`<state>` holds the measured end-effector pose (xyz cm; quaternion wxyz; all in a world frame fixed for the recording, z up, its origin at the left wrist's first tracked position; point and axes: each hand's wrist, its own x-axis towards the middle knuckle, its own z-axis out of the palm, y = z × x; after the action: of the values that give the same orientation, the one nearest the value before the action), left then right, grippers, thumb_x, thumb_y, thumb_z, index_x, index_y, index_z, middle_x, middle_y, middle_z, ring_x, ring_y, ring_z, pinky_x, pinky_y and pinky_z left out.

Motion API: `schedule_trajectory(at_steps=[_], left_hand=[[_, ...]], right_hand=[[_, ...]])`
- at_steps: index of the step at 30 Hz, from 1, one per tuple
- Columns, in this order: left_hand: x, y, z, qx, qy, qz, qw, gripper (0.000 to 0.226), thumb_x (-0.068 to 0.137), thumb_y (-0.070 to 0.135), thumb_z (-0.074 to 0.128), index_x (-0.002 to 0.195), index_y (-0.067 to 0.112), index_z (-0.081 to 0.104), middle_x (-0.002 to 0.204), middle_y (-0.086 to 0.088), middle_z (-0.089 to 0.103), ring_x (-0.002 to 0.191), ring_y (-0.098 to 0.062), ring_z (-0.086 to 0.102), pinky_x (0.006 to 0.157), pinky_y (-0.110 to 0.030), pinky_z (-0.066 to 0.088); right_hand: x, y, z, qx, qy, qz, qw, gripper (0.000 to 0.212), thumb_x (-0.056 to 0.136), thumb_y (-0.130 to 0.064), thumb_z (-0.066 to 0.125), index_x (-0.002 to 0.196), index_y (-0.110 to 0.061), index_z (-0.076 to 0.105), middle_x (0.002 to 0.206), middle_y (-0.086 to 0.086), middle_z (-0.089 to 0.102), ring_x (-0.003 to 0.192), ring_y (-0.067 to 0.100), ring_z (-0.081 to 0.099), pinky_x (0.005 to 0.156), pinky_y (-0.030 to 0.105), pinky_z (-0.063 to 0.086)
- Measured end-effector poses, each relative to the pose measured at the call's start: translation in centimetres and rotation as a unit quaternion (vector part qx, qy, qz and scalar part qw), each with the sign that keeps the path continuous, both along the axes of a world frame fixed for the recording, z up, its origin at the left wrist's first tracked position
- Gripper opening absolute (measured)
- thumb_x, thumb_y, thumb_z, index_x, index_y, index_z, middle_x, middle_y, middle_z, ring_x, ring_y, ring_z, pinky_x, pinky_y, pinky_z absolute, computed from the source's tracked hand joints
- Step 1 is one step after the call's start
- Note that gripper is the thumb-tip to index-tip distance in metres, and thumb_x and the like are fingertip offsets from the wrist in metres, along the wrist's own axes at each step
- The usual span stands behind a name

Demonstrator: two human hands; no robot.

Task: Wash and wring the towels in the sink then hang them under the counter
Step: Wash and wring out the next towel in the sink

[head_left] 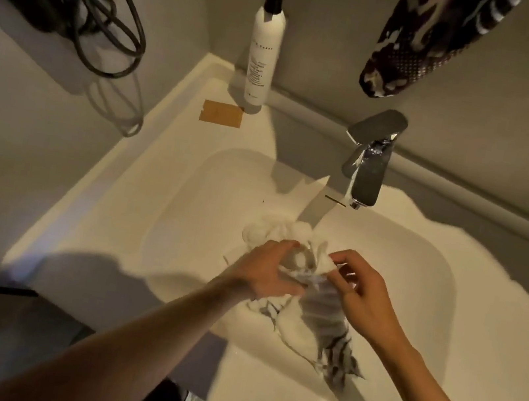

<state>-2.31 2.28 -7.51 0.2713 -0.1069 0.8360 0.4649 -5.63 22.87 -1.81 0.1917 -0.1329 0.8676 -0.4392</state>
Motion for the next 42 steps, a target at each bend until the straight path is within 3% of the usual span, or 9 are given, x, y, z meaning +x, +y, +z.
schedule_trajectory(at_steps=[3,6,10,17,23,26,31,35,42], left_hand=[[-0.6,1.2,-1.9,-0.019,0.026,0.003,0.999,0.015,0.085,0.030,0.063,0.097,0.021,0.061,0.107,0.002,0.070,0.106,-0.025,0.068,0.087,-0.035,0.054],[0.0,0.4,-2.8,-0.039,0.036,0.021,0.998,0.026,0.092,0.033,0.047,0.110,0.026,0.064,0.114,0.000,0.072,0.106,-0.026,0.069,0.093,-0.040,0.055],[-3.0,-1.2,0.4,-0.006,0.022,0.105,0.994,0.059,0.087,0.040,0.073,0.133,0.005,0.059,0.134,-0.014,0.060,0.122,-0.033,0.058,0.104,-0.036,0.046],[-5.5,-5.7,4.5,0.138,-0.034,0.435,0.889,0.035,0.102,0.017,0.041,0.125,-0.002,0.059,0.073,-0.007,0.059,0.057,-0.019,0.058,0.070,-0.038,0.058],[-3.5,-6.6,5.7,0.031,-0.037,0.386,0.921,0.030,0.087,0.030,0.046,0.085,0.008,0.067,0.095,-0.018,0.072,0.090,-0.038,0.069,0.085,-0.052,0.059],[-3.8,-3.9,10.1,0.093,0.058,0.326,0.939,0.022,0.085,0.033,0.049,0.075,0.020,0.064,0.091,-0.010,0.070,0.091,-0.035,0.068,0.085,-0.052,0.059],[-3.6,-0.1,20.2,0.166,0.210,0.269,0.925,0.025,0.099,0.018,0.045,0.078,0.017,0.056,0.068,0.001,0.062,0.069,-0.015,0.064,0.054,-0.023,0.055],[-4.4,1.6,27.8,0.247,0.274,0.193,0.909,0.033,0.100,0.011,0.043,0.068,0.017,0.051,0.049,0.012,0.054,0.050,-0.005,0.055,0.050,-0.022,0.048],[-4.2,1.1,32.7,0.354,0.264,0.164,0.882,0.035,0.099,0.014,0.049,0.066,0.015,0.062,0.063,-0.004,0.060,0.062,-0.017,0.061,0.059,-0.032,0.056]], right_hand=[[1.4,1.0,-2.4,0.091,0.013,-0.085,0.992,0.029,0.089,-0.031,0.073,0.116,-0.024,0.064,0.117,-0.005,0.066,0.102,0.014,0.061,0.088,0.037,0.054],[3.5,2.2,-6.0,0.234,-0.159,-0.203,0.937,0.081,0.077,-0.063,0.074,0.135,-0.013,0.047,0.128,0.009,0.056,0.119,0.029,0.057,0.090,0.041,0.052],[6.7,1.7,-8.2,0.320,-0.119,-0.158,0.927,0.032,0.092,-0.045,0.063,0.092,-0.017,0.048,0.098,0.007,0.060,0.078,0.023,0.056,0.063,0.033,0.045],[5.1,6.3,-0.1,0.251,0.113,-0.221,0.936,0.022,0.097,-0.032,0.061,0.084,-0.014,0.061,0.084,0.003,0.053,0.071,0.025,0.054,0.062,0.033,0.037],[2.6,8.4,7.0,0.237,0.248,-0.156,0.926,0.025,0.104,-0.039,0.047,0.096,-0.024,0.066,0.101,-0.009,0.063,0.094,0.020,0.054,0.080,0.040,0.049],[1.2,8.6,8.0,0.208,0.212,-0.136,0.945,0.032,0.106,-0.043,0.039,0.083,-0.027,0.054,0.078,-0.010,0.063,0.070,0.015,0.058,0.061,0.035,0.049],[0.0,7.1,4.4,0.316,0.105,-0.097,0.938,0.037,0.098,-0.041,0.043,0.075,-0.016,0.058,0.077,0.003,0.066,0.073,0.029,0.067,0.065,0.039,0.056],[1.6,0.6,4.7,0.114,0.114,-0.012,0.987,0.064,0.087,-0.055,0.067,0.140,-0.025,0.048,0.129,-0.012,0.049,0.118,0.009,0.051,0.096,0.031,0.047],[0.8,-3.7,10.3,-0.193,0.083,-0.224,0.952,0.019,0.099,-0.005,0.047,0.108,-0.010,0.064,0.091,-0.004,0.064,0.076,0.005,0.057,0.065,0.015,0.046]])
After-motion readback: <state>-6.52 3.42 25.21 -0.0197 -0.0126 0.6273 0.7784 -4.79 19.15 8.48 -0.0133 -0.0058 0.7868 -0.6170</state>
